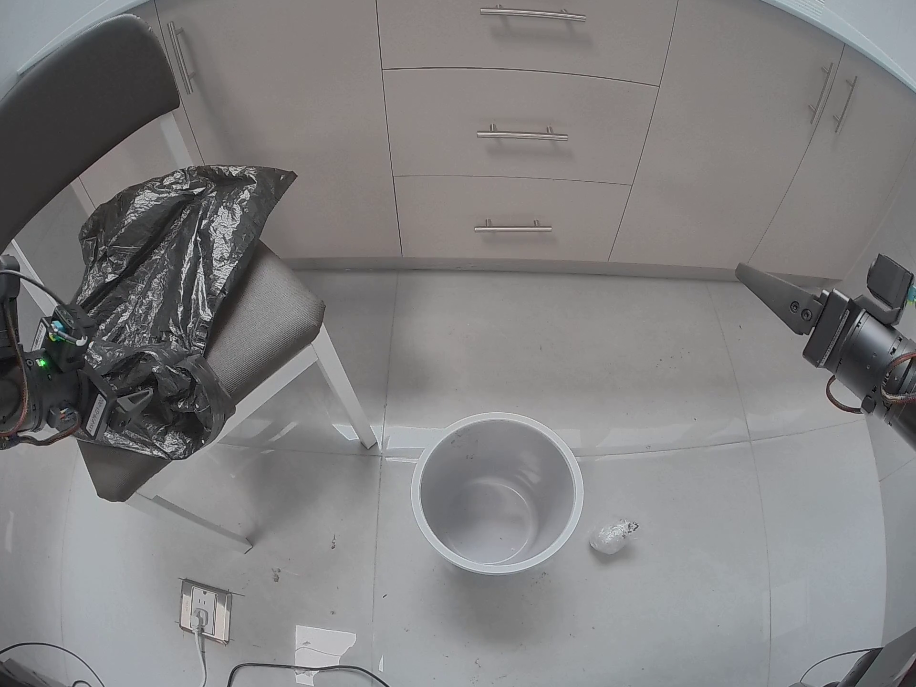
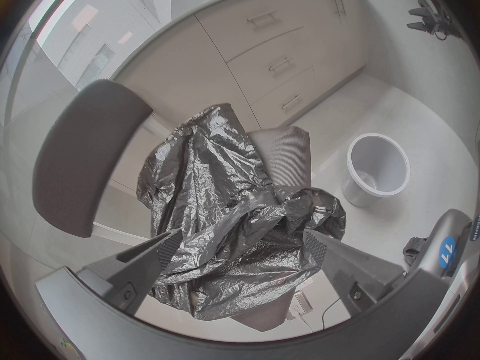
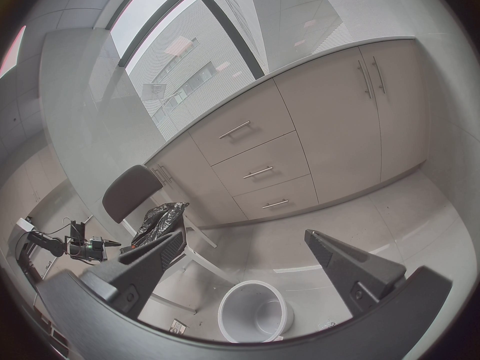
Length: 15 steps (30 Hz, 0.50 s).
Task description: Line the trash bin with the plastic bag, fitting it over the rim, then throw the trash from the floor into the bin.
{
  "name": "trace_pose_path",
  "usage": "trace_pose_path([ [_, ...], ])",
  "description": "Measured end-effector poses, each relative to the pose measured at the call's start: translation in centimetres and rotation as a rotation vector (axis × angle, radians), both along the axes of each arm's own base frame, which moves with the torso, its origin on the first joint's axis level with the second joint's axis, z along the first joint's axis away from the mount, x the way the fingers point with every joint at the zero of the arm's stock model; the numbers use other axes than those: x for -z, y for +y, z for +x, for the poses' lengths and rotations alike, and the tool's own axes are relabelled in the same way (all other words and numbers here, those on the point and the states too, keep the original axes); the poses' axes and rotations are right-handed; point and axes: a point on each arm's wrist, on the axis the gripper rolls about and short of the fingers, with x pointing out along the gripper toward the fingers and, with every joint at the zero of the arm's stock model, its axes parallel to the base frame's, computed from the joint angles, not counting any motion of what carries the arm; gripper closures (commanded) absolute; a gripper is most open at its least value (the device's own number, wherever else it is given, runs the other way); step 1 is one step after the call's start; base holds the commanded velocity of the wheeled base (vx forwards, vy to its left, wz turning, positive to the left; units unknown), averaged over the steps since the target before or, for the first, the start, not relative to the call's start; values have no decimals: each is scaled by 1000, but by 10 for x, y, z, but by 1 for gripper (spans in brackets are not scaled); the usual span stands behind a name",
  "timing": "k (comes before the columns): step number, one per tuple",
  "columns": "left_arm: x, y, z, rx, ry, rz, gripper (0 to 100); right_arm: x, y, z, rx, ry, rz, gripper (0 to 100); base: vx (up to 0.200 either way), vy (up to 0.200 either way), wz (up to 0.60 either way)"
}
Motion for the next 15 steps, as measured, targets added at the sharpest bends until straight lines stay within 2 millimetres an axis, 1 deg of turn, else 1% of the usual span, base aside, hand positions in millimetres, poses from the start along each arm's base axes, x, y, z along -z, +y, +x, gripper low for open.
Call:
trace_pose_path([
  [5,8,4,15,-10,41,-4,0,1,0,1,-1,5,-2,0,0,0,0],
  [8,15,7,27,-18,58,-7,0,3,1,3,0,13,-4,0,0,0,0],
  [15,26,14,63,-28,-28,2,0,7,2,7,2,30,-6,0,0,0,0],
])
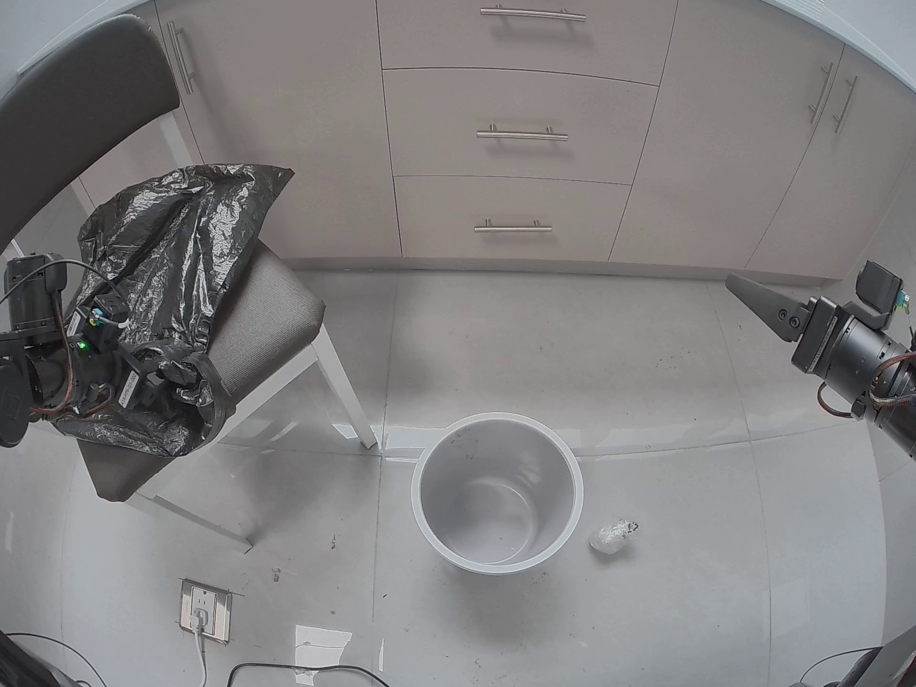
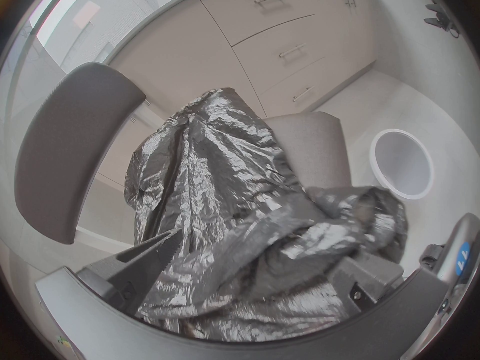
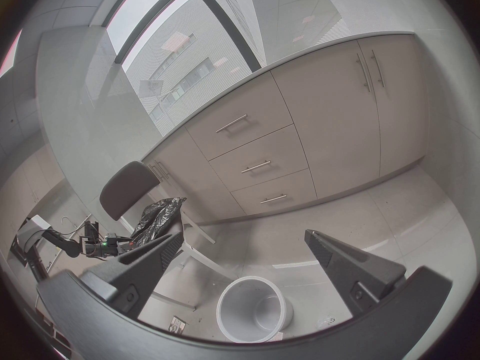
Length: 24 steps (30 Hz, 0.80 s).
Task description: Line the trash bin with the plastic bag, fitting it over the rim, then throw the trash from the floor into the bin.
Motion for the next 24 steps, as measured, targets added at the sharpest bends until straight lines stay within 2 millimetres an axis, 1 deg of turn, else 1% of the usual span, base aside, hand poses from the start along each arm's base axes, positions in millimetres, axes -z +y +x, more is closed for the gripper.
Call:
trace_pose_path([
  [4,10,2,16,-3,-26,3,0,1,0,1,0,5,0,0,0,0,0],
  [7,17,2,21,-1,-4,1,0,2,1,1,-1,9,-1,0,0,0,0],
  [12,21,0,21,4,9,-6,0,4,1,4,-1,23,4,0,0,0,0],
  [20,25,2,15,-4,18,-13,0,6,3,5,-6,30,5,0,0,0,0],
  [21,24,2,14,-5,20,-14,100,6,3,5,-6,31,5,0,0,0,0],
  [24,25,2,10,-5,27,-14,100,6,3,5,-5,32,4,0,0,0,0],
])
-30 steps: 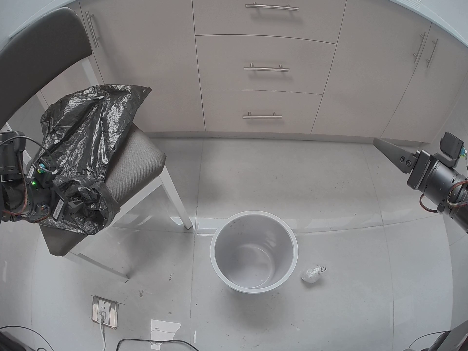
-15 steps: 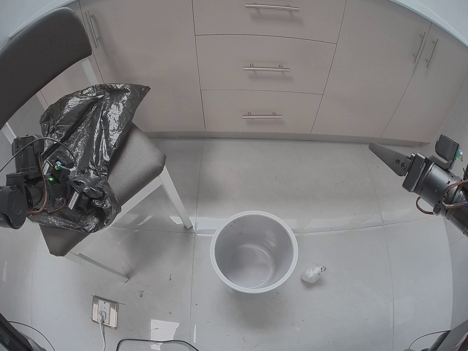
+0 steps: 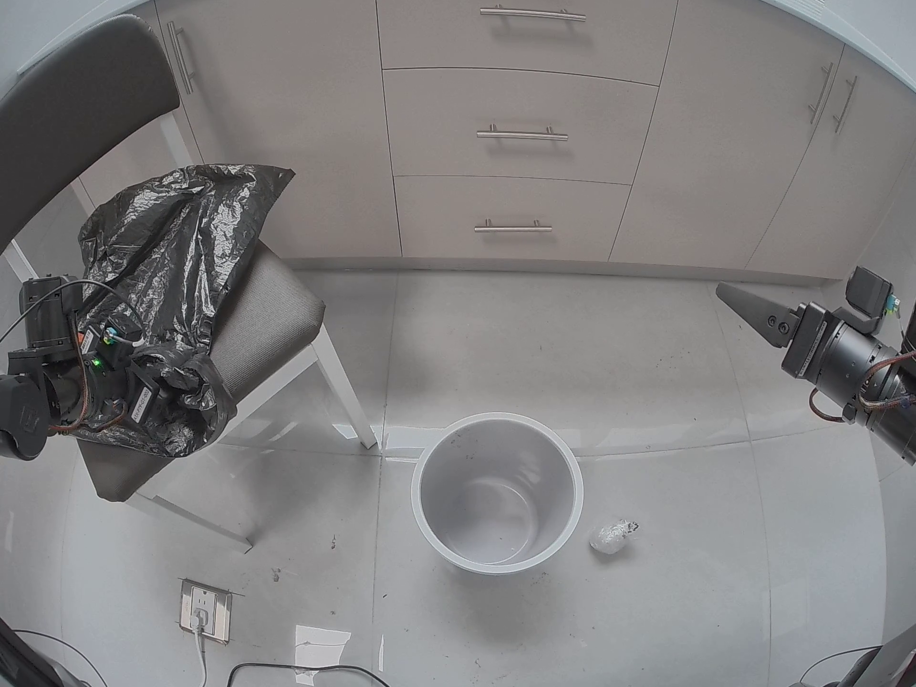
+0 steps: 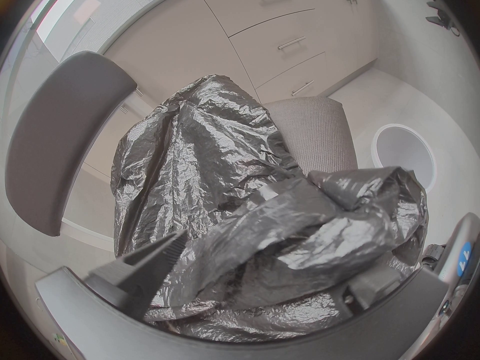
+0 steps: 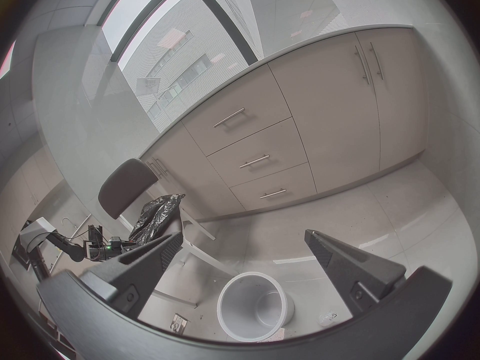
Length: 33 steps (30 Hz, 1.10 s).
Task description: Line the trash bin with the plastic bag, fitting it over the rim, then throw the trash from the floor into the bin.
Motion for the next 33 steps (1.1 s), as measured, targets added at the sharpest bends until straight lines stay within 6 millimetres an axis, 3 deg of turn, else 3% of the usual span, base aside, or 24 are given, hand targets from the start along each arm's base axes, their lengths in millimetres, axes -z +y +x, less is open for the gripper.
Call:
trace_pose_path([
  [19,-11,-4,-21,33,-44,-86,100,1,-1,-1,3,2,0,0,0,0,0],
  [24,-28,-18,-34,14,-105,-284,100,0,-1,-1,5,0,0,0,0,0,0],
  [33,-64,-47,-64,-33,-188,-836,100,2,0,-2,-1,5,-2,0,0,0,0],
])
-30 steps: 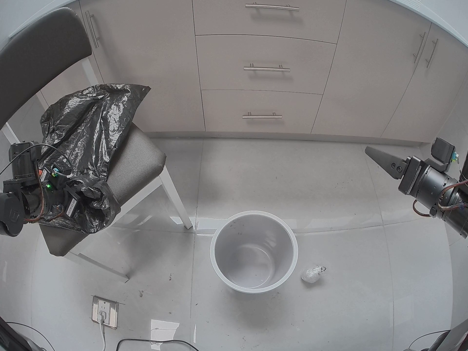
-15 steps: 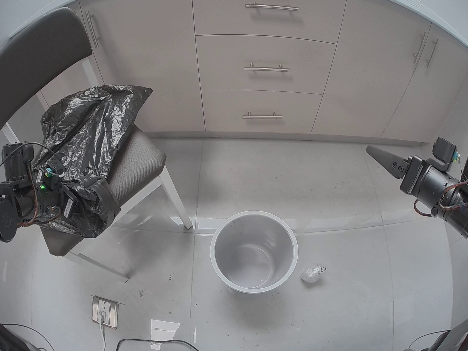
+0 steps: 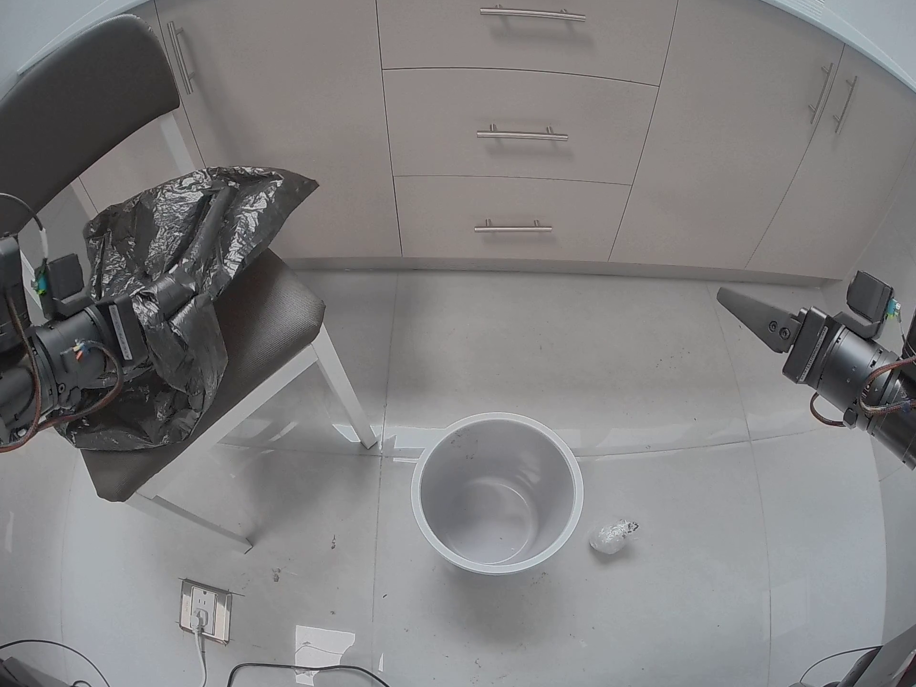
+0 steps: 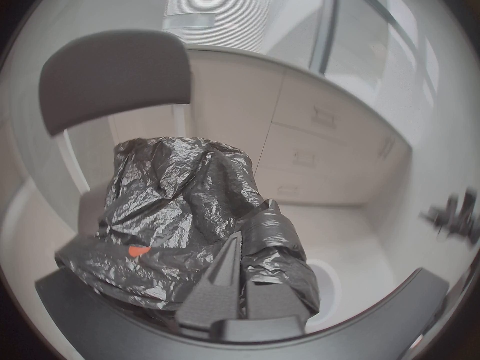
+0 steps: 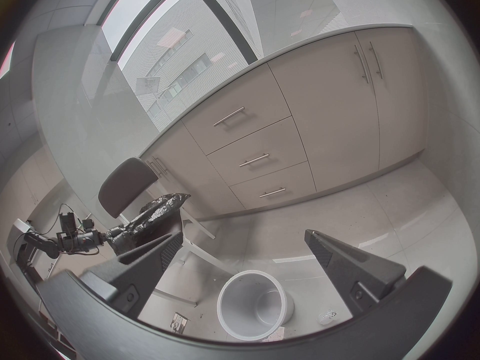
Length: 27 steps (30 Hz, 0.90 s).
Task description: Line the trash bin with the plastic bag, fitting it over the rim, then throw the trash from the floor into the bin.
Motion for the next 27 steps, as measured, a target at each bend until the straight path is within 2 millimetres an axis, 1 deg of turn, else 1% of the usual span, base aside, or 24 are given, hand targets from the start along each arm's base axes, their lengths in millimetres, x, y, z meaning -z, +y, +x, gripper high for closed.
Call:
trace_pose_path([
  [4,-11,-6,-14,-11,7,-259,100,1,0,0,-1,3,-1,0,0,0,0],
  [7,-16,-8,-21,-21,43,-446,100,1,1,0,-3,4,-1,0,0,0,0],
  [11,-18,-11,-27,18,119,-626,100,2,1,0,-3,7,-2,0,0,0,0],
  [16,-22,-17,-34,217,255,-768,100,5,3,0,-14,18,-6,0,0,0,0],
  [20,-31,-26,-38,340,349,-880,100,11,10,0,-44,39,-14,0,0,0,0],
  [25,-47,-51,-39,450,380,-905,100,22,25,0,-105,45,-18,0,0,0,0],
  [27,-53,-62,-37,463,376,-907,100,27,32,0,-130,46,-19,0,0,0,0],
])
